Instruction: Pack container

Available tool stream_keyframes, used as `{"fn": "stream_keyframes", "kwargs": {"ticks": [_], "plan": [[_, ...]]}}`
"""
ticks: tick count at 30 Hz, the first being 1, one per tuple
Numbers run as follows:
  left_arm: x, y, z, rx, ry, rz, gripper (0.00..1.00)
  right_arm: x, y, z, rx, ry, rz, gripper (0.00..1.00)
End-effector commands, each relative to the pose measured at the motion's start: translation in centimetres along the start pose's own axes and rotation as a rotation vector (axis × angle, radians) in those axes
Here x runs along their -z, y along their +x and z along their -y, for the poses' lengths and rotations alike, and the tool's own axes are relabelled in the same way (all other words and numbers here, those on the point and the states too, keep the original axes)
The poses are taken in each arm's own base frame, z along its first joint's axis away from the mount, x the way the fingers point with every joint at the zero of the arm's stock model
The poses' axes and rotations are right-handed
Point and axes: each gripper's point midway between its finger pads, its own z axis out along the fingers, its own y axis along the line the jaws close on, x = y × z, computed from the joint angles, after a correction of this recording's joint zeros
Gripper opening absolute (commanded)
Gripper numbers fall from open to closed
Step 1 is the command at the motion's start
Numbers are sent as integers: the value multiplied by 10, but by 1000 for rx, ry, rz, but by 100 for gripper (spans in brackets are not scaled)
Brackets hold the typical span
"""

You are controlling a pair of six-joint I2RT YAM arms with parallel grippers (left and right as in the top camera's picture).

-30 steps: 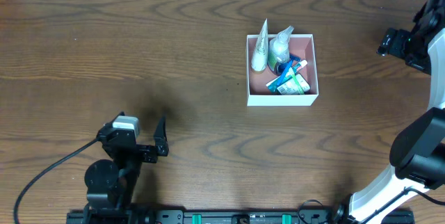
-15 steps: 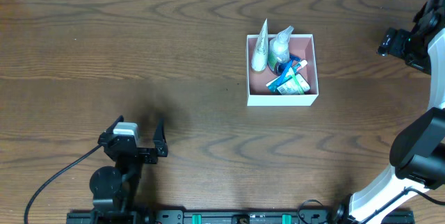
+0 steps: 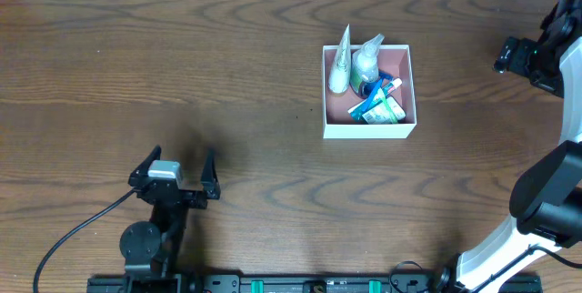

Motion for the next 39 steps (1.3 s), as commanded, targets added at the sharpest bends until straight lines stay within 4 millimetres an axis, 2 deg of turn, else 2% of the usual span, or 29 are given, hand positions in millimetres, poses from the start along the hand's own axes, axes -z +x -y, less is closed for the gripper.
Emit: {"fn": "stream_keyframes", "kwargs": {"ticks": [1, 16, 22, 39], "plan": [[-3, 7, 0, -18, 5, 13, 98, -4, 1, 5, -16, 17, -9, 99], [-6, 18, -2, -17, 1, 5, 98, -4, 1, 5, -16, 17, -9, 99], [-5, 39, -3, -5, -2, -77, 98, -4, 1, 5, -16, 17, -9, 99], [-5, 39, -3, -6, -3, -78, 98, -4, 1, 4, -16, 17, -9, 99]]}}
